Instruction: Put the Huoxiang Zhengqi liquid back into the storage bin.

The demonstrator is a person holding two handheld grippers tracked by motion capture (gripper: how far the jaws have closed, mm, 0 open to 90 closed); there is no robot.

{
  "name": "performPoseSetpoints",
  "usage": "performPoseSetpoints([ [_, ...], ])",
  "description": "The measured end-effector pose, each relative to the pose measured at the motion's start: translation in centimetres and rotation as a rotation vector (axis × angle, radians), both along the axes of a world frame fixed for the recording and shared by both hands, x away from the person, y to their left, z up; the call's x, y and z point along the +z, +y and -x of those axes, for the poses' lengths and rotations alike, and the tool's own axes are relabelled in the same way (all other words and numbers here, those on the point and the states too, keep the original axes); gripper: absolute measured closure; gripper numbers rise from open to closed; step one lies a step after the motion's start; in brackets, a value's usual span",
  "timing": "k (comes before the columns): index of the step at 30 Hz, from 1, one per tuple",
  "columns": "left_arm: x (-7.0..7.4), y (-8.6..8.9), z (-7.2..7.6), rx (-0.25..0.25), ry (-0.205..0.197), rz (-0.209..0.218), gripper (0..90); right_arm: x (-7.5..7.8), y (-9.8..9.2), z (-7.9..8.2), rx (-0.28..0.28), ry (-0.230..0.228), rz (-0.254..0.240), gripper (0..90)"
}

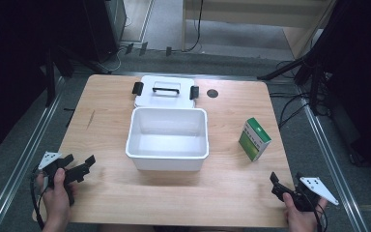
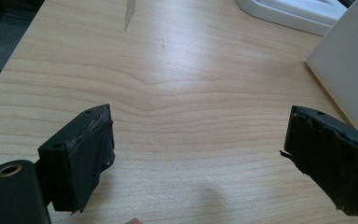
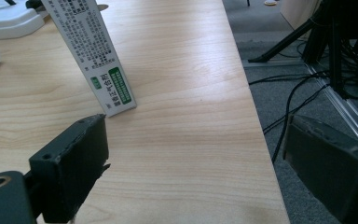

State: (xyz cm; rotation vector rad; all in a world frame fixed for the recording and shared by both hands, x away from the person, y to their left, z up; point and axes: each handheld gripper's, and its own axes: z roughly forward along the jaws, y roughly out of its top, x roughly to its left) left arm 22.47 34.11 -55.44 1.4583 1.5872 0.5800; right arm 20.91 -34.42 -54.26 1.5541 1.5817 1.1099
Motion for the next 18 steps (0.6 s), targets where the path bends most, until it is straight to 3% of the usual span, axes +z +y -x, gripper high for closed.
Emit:
performPoseSetpoints([
  [2, 0.0, 0.0, 0.0, -0.001, 0.0, 0.001, 9.2, 0.0, 0.1, 0.0, 0.005, 0.002, 0.003, 15.4],
  [11, 0.0, 0.0, 0.0, -0.003, 0.003, 0.004, 9.2, 0.7, 0.6, -0.2, 0.084, 0.056, 0.041, 20.9],
  [13, 0.0, 0.0, 0.0, -0.008, -0.003, 0.004, 9.2, 0.8, 0.9, -0.6, 0.111, 0.098, 0.071, 21.0],
  [18, 0.0, 0.0, 0.1, -0.008, -0.006, 0.006, 9.2, 1.4, 1.2, -1.4, 0.138, 0.146, 0.104, 20.9],
])
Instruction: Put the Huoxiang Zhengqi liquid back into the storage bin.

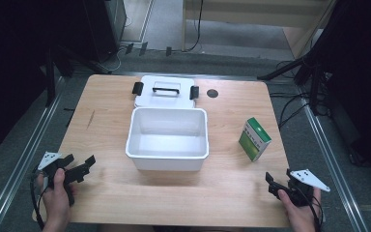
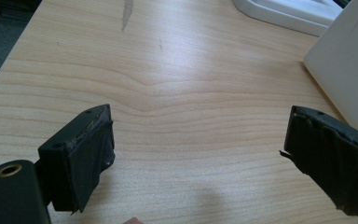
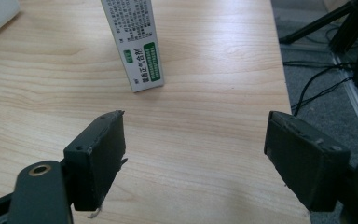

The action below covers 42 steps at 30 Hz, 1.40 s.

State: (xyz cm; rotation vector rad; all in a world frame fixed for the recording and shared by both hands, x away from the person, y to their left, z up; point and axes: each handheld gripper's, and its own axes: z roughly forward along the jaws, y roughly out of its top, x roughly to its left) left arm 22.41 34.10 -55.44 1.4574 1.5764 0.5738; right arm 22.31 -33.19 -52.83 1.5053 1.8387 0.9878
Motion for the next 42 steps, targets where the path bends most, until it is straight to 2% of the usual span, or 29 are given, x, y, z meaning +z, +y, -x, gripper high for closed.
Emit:
performPoseSetpoints([
  [2, 0.0, 0.1, 0.0, -0.001, 0.002, 0.005, 9.2, 0.8, 0.5, -0.5, 0.034, 0.044, 0.013, 21.0],
  [3, 0.0, 0.1, 0.0, -0.001, 0.002, 0.005, 9.2, 0.8, 0.5, -0.5, 0.034, 0.044, 0.013, 21.0],
  [5, 0.0, 0.1, 0.0, 0.0, 0.002, 0.009, 9.2, 1.5, 1.2, -1.2, 0.056, 0.106, 0.057, 20.8],
  [8, 0.0, 0.1, 0.0, 0.0, 0.001, 0.01, 9.2, 2.0, 1.6, -1.7, 0.064, 0.141, 0.084, 20.6],
  [9, 0.0, 0.1, 0.0, -0.002, 0.001, 0.011, 9.2, 2.2, 1.8, -2.0, 0.068, 0.161, 0.096, 20.6],
  [10, 0.0, 0.1, 0.0, 0.0, 0.001, 0.011, 9.2, 2.6, 2.1, -2.6, 0.074, 0.194, 0.13, 20.5],
  [13, 0.0, 0.1, 0.0, 0.0, 0.001, 0.008, 9.2, 3.1, 2.5, -3.3, 0.097, 0.253, 0.159, 19.9],
  [16, 0.0, 0.1, 0.0, 0.0, 0.002, 0.008, 9.2, 3.4, 3.0, -4.0, 0.121, 0.327, 0.208, 19.1],
  [17, 0.0, 0.1, 0.0, 0.0, 0.002, 0.008, 9.2, 3.4, 3.0, -4.0, 0.121, 0.327, 0.208, 19.1],
  [21, 0.0, 0.1, 0.0, 0.0, 0.002, 0.008, 9.2, 3.9, 3.5, -4.9, 0.152, 0.423, 0.267, 17.5],
  [22, 0.0, 0.1, 0.0, 0.0, 0.002, 0.01, 9.2, 4.2, 3.6, -5.4, 0.159, 0.468, 0.28, 17.2],
  [26, 0.0, 0.1, 0.0, -0.001, 0.002, 0.013, 9.2, 5.4, 3.7, -6.4, 0.181, 0.554, 0.284, 17.2],
  [27, 0.0, 0.1, 0.0, -0.001, 0.002, 0.013, 9.2, 5.4, 3.7, -6.4, 0.181, 0.554, 0.284, 17.2],
  [28, 0.0, 0.1, 0.0, -0.001, 0.003, 0.013, 9.2, 6.1, 3.7, -6.9, 0.192, 0.587, 0.281, 17.7],
  [29, 0.0, 0.1, -0.1, -0.001, 0.004, 0.014, 9.2, 6.4, 3.8, -7.1, 0.205, 0.601, 0.287, 18.2],
  [32, 0.0, 0.1, -0.1, -0.001, 0.003, 0.015, 9.2, 7.2, 4.2, -7.7, 0.231, 0.638, 0.331, 18.1],
  [42, 0.0, 0.2, -0.1, -0.002, 0.005, 0.015, 9.2, 9.5, 5.5, -9.4, 0.275, 0.716, 0.403, 18.0],
])
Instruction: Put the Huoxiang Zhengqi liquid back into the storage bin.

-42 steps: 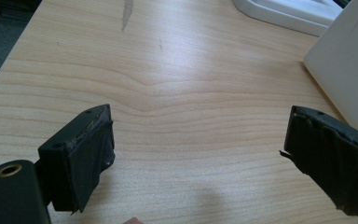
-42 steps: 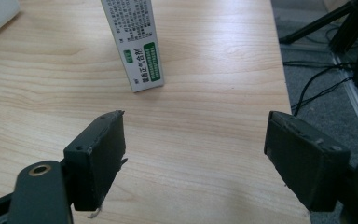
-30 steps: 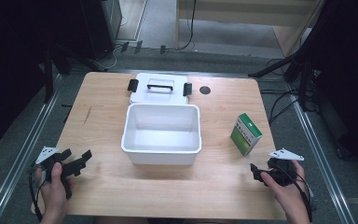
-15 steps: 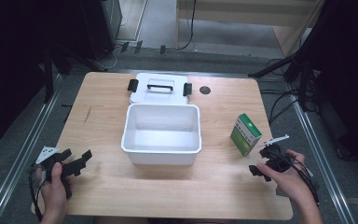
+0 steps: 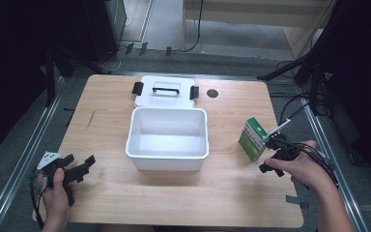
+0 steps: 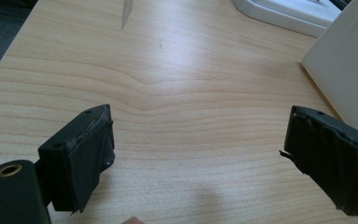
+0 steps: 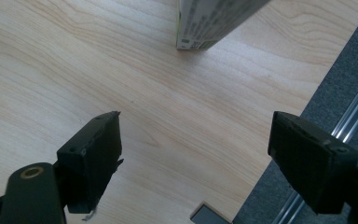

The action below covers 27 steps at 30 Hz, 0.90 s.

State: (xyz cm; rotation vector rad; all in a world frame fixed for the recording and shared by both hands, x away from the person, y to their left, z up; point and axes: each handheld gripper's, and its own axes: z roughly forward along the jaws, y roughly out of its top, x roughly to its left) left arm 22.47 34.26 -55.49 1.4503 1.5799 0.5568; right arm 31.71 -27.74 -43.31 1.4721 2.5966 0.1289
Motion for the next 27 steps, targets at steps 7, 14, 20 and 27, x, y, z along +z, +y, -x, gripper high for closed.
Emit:
performPoseSetpoints([
  [7, 0.0, 0.0, 0.0, -0.001, 0.0, 0.003, 9.2, 1.5, 0.4, -1.0, -0.007, 0.0, 0.006, 19.3],
  [14, 0.0, 0.0, 0.0, -0.004, 0.003, 0.0, 9.2, 3.0, 0.8, -1.8, -0.005, -0.011, 0.016, 19.9],
  [20, 0.0, 0.0, 0.0, -0.003, 0.003, 0.001, 9.2, 3.6, 1.3, -2.5, -0.019, -0.009, 0.021, 23.8],
  [27, 0.0, 0.0, 0.0, -0.005, 0.004, 0.006, 9.2, 4.3, 2.0, -3.6, -0.015, -0.012, 0.02, 26.5],
])
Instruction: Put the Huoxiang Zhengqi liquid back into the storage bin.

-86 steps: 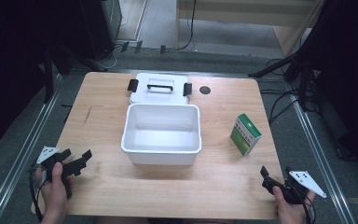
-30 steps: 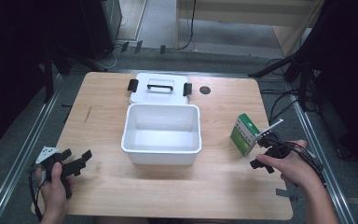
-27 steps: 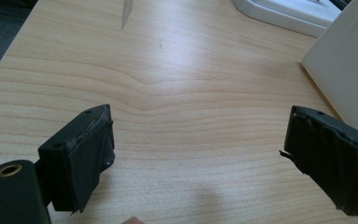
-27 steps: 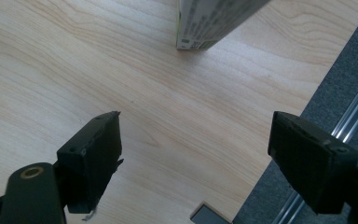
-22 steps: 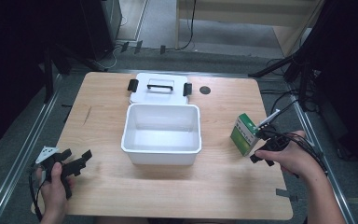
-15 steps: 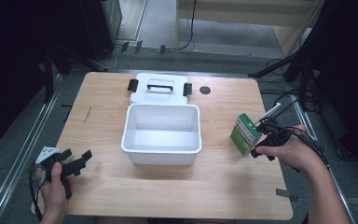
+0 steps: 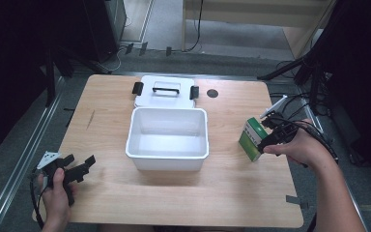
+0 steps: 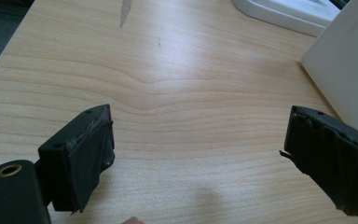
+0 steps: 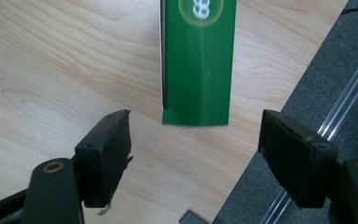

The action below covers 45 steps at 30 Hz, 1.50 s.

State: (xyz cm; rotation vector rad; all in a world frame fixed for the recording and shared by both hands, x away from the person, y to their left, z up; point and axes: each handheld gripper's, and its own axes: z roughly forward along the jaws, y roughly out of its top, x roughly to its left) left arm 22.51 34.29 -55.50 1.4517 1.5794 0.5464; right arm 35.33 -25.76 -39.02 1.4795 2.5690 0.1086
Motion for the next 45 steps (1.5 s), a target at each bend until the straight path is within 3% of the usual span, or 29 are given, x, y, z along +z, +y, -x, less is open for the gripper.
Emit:
performPoseSetpoints([
  [8, 0.0, 0.0, 0.0, -0.004, 0.002, 0.001, 9.2, 0.2, 0.6, -1.2, -0.007, 0.019, -0.011, 28.6],
  [14, 0.0, 0.0, 0.0, -0.005, 0.004, 0.001, 9.2, 0.3, 1.0, -2.4, -0.033, 0.018, -0.033, 34.2],
  [20, 0.0, 0.1, 0.0, -0.007, 0.003, 0.004, 9.2, 0.1, 1.6, -3.4, -0.019, 0.019, -0.061, 40.5],
  [36, 0.0, 0.0, -0.1, -0.013, 0.005, 0.005, 9.2, -1.1, 2.1, -5.1, -0.035, 0.034, -0.064, 52.3],
  [40, 0.0, 0.0, -0.1, -0.016, 0.006, 0.005, 9.2, -1.4, 2.1, -5.3, -0.035, 0.056, -0.063, 60.9],
  [45, 0.0, 0.0, -0.1, -0.017, 0.007, 0.006, 9.2, -1.4, 2.3, -5.2, 0.007, 0.053, -0.048, 64.3],
])
